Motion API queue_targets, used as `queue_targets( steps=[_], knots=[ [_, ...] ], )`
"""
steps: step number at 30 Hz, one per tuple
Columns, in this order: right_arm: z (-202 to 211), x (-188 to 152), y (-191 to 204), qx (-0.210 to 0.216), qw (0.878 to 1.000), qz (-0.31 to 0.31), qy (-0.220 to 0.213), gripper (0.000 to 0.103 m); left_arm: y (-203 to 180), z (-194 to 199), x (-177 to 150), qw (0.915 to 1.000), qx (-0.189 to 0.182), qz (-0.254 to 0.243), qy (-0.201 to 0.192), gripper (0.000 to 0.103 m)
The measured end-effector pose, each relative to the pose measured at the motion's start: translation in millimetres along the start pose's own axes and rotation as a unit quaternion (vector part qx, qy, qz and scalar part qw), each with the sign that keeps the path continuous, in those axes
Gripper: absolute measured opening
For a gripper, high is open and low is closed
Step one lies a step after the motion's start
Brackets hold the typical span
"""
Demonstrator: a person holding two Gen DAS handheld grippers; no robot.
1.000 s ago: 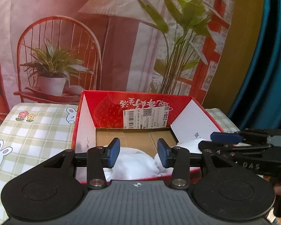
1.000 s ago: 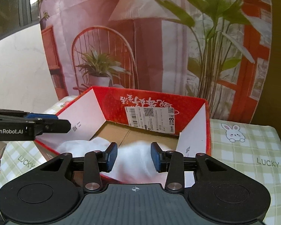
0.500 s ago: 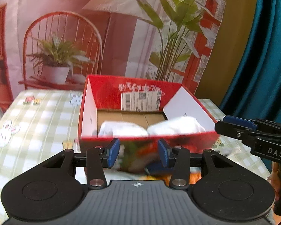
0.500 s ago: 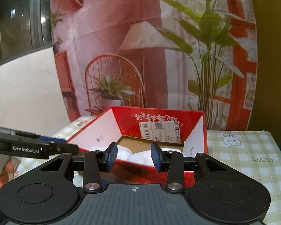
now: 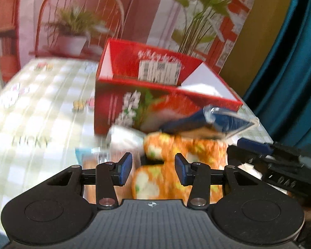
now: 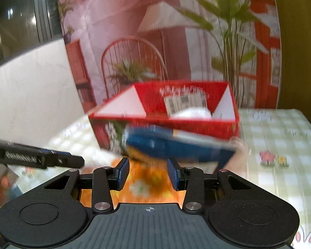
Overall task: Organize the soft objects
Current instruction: 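Lower the left gripper onto the orange floral cloth and close it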
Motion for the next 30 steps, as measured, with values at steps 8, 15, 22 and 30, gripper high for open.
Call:
queue_targets(
  steps=[8, 15, 22, 30],
  knots=[
    [-12.1, -30.5, -1.4, -0.034, 0.999, 0.002, 0.043, 0.050, 17.1, -9.6, -20.1, 0.9983, -0.004, 0.046, 0.036, 0.048],
    [-20.6, -36.1, -5.6, -0.037, 0.998, -0.004, 0.056, 0.058, 11.1, -19.1, -26.7, 0.9976, -0.017, 0.041, 0.053, 0.048],
    [-24.5, -39.8, -7.9, -0.036, 0.997, -0.011, 0.065, 0.062, 11.8, -18.5, -26.9, 0.9984, -0.005, 0.031, 0.047, 0.025],
    [-27.4, -43.6, -12.4, -0.037, 0.997, -0.023, 0.071, 0.065, 18.7, -16.1, -24.1, 0.9983, 0.023, 0.037, 0.038, 0.021]
  ],
)
Point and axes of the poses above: each gripper's, at about its wrist camera, not at the fingertips, and z roughly against the way its jaws point, y to its left, x to its top, the point moved 7 cm from there along -z, roughly the way its jaws point, and after that the axes turned 7 degrees about -x, right-handed, at the moved point
